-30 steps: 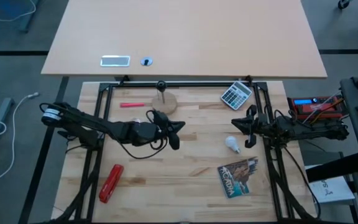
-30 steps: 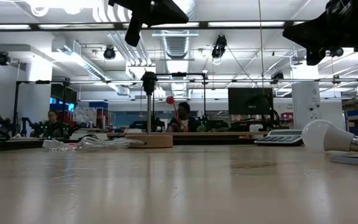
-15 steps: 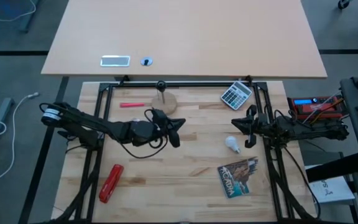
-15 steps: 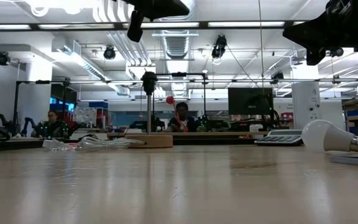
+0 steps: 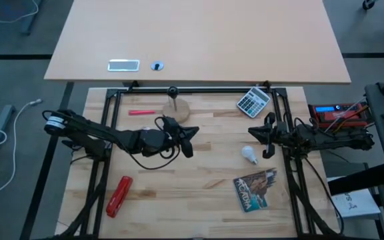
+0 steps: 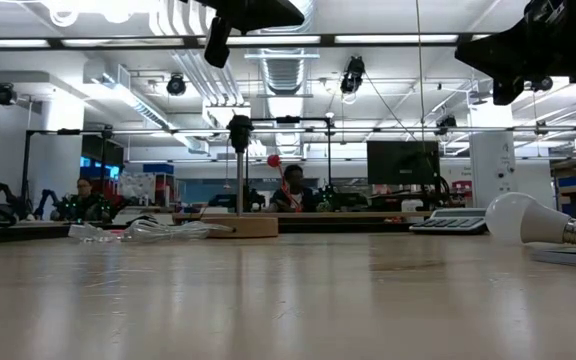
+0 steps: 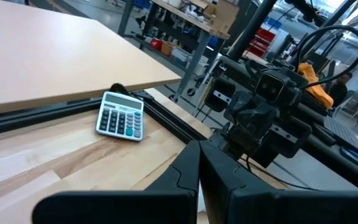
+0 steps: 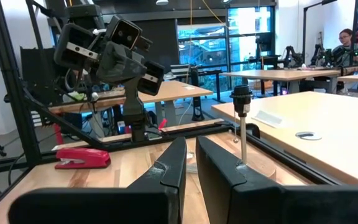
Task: Screw lightbulb
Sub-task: Insert the lightbulb into the lamp
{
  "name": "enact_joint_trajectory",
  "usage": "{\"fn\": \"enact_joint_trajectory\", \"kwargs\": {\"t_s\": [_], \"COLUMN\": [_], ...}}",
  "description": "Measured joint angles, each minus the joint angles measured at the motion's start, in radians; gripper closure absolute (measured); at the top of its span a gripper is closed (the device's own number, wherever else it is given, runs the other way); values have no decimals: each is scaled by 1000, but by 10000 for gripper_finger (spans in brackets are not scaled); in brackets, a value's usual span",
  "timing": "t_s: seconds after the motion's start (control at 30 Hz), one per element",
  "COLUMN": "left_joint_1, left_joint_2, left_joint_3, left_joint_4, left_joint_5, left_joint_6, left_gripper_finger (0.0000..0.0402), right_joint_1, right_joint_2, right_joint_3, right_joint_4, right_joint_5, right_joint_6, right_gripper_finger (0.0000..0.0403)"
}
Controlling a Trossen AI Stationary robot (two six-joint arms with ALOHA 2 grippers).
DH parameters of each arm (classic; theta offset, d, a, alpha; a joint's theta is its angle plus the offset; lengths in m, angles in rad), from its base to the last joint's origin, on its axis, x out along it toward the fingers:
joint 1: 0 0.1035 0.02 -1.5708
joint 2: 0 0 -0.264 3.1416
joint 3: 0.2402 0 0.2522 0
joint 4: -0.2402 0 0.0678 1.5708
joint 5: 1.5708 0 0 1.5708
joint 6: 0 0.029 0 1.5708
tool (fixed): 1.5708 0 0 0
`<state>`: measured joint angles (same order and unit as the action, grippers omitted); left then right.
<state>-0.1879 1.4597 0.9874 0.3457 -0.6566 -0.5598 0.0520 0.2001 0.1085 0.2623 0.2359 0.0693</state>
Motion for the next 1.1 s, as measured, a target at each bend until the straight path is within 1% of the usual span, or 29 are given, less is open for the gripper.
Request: {"fn": "enact_joint_trajectory", "kwargs": {"t_s": [0.17,0.73,0.93,1.0,1.1], "left_joint_1": [0,0,0,-1,-2], "left_joint_2": [0,0,-1,-1,-1], "left_joint_3": [0,0,0,0,0], "left_joint_4": [-1,-1,-4,-7,-17], "left_joint_5": [-16,-17,-16,7,120], "left_joint_6": [0,2,66,93,106], "left_gripper_finger": [402,402,402,402,402], "right_joint_1": [0,0,0,0,0], "right_joint_2": [0,0,0,0,0], "right_joint_3": [0,0,0,0,0], "right_joint_4": [0,0,0,0,0], "right_joint_5": [0,0,0,0,0], "right_joint_6": [0,0,-1,-1,-1], "right_gripper_finger": [371,371,371,371,371]}}
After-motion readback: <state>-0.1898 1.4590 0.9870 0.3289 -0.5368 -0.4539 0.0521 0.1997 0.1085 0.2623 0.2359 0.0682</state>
